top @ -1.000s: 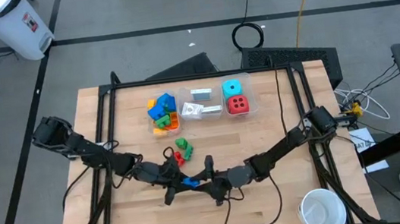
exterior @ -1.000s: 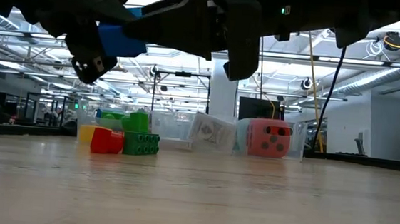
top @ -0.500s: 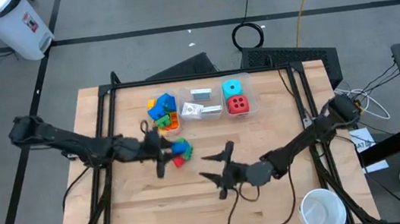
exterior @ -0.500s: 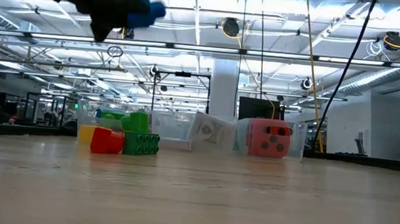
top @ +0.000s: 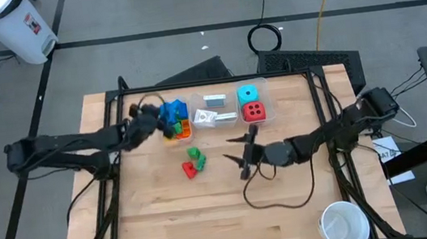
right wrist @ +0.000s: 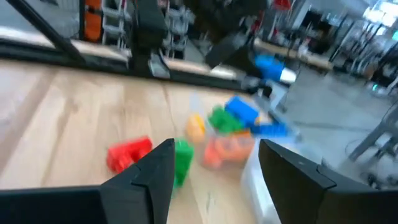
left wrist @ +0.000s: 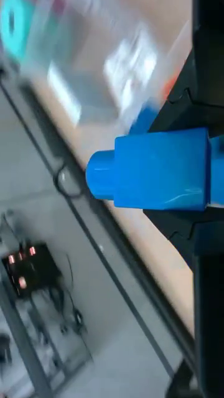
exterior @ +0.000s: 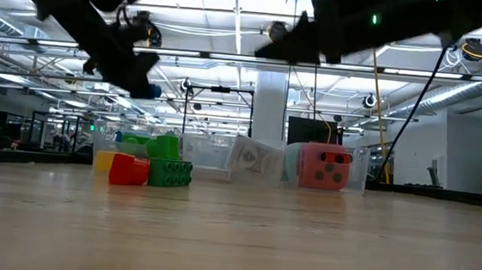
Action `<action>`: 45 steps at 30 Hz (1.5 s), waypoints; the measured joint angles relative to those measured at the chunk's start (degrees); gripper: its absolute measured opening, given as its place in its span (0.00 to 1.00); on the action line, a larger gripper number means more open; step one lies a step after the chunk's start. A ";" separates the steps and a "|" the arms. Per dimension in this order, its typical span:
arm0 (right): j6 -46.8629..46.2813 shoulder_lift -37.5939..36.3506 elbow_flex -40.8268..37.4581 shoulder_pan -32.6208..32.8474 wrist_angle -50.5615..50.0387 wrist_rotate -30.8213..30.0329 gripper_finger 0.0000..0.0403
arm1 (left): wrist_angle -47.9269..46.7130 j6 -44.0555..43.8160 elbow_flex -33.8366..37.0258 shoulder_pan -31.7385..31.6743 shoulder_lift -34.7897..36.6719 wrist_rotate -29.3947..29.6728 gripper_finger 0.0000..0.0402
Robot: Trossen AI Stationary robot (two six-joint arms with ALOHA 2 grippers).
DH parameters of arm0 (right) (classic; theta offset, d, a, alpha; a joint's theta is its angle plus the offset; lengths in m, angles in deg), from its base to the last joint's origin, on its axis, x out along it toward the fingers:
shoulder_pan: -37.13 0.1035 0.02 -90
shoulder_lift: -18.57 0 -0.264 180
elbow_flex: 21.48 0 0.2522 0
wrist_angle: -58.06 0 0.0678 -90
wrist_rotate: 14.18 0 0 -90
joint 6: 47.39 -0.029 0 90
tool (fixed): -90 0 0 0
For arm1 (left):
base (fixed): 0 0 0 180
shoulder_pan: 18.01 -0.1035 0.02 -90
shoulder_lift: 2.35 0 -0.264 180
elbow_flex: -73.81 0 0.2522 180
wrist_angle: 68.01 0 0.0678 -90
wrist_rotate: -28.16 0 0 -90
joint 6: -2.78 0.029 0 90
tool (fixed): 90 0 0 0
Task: Pick & Place Toys
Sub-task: Put the blue game piece into the left transparent bin, then put the red game piece into the left transparent bin
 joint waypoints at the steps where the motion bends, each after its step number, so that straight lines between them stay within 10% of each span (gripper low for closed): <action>1: -0.95 -0.08 -1.08 -1.00 0.21 1.27 0.50 | 0.72 0.91 -0.15 -2.82 -1.22 -1.08 0.32; 9: -2.62 -0.08 -4.51 -5.81 2.40 8.43 0.49 | 4.72 3.03 -0.03 -20.30 -11.67 -19.27 0.32; 14: -2.62 -0.08 -4.51 -5.93 3.10 8.46 0.49 | 7.23 3.61 -0.04 -23.20 -15.20 -19.83 0.32; 24: -5.81 -0.08 -4.51 -6.28 5.62 11.75 0.55 | 4.93 6.34 -0.05 -21.65 -9.46 -22.17 0.96; 35: -5.59 -0.06 -4.49 -5.09 7.20 12.96 0.56 | -2.00 1.65 -0.05 -8.58 7.71 -34.94 0.74; 45: -5.53 -0.06 -4.49 -3.36 7.99 12.96 0.56 | -2.44 5.17 3.62 14.95 3.56 -41.10 0.70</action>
